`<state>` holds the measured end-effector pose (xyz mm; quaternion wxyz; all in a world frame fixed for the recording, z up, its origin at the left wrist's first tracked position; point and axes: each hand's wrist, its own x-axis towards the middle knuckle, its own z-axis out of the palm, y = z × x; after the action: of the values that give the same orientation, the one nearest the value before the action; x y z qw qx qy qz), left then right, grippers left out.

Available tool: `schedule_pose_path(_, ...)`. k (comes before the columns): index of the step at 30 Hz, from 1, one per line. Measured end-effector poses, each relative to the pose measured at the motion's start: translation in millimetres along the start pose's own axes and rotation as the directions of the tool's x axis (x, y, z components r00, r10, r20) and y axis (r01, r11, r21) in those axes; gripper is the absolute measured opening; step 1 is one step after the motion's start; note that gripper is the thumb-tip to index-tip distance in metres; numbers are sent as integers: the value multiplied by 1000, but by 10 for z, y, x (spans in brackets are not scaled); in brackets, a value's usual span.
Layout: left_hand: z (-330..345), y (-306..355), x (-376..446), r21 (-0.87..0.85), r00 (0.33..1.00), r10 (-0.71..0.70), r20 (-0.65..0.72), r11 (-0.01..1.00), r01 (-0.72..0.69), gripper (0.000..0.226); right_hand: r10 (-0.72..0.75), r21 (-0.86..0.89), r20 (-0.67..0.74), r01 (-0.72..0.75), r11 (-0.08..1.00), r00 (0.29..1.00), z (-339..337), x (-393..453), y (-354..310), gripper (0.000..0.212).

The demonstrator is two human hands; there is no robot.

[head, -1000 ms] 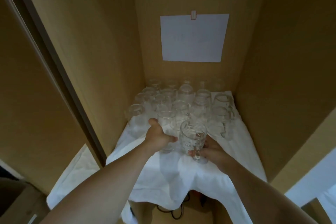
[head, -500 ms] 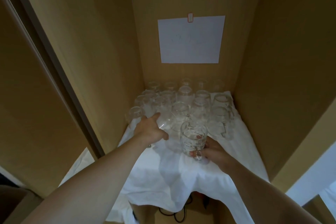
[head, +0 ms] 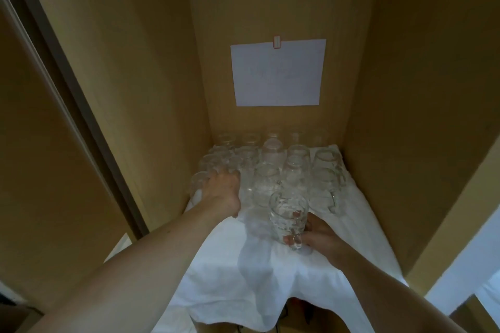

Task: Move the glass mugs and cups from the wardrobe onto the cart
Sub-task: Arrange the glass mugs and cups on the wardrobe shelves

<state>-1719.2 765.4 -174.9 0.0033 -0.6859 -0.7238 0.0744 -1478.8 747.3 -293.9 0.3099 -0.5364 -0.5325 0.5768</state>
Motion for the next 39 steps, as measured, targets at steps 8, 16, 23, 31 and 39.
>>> schedule_pose_path(8,260,-20,143,26,985,141,-95,990,-139,67,-24,25,-36,25,999,999,25,2,-31,84)
schedule_pose_path(16,327,-119,282,-59,976,179,-128,981,-187,79,-131,-188,-180,96,977,975,44,14,-357,77)
schedule_pose_path(23,300,-270,294,-53,968,219,-126,973,-227,85,-293,-694,-109,139,707,950,291,161,-908,101)
schedule_pose_path(31,338,-331,242,-90,956,226,-189,965,-246,76,-417,-981,185,190,-30,890,767,312,-937,96)
schedule_pose_path(39,427,-410,286,-209,949,225,-222,939,-272,74,-416,-980,195,193,-48,888,957,443,-709,98)
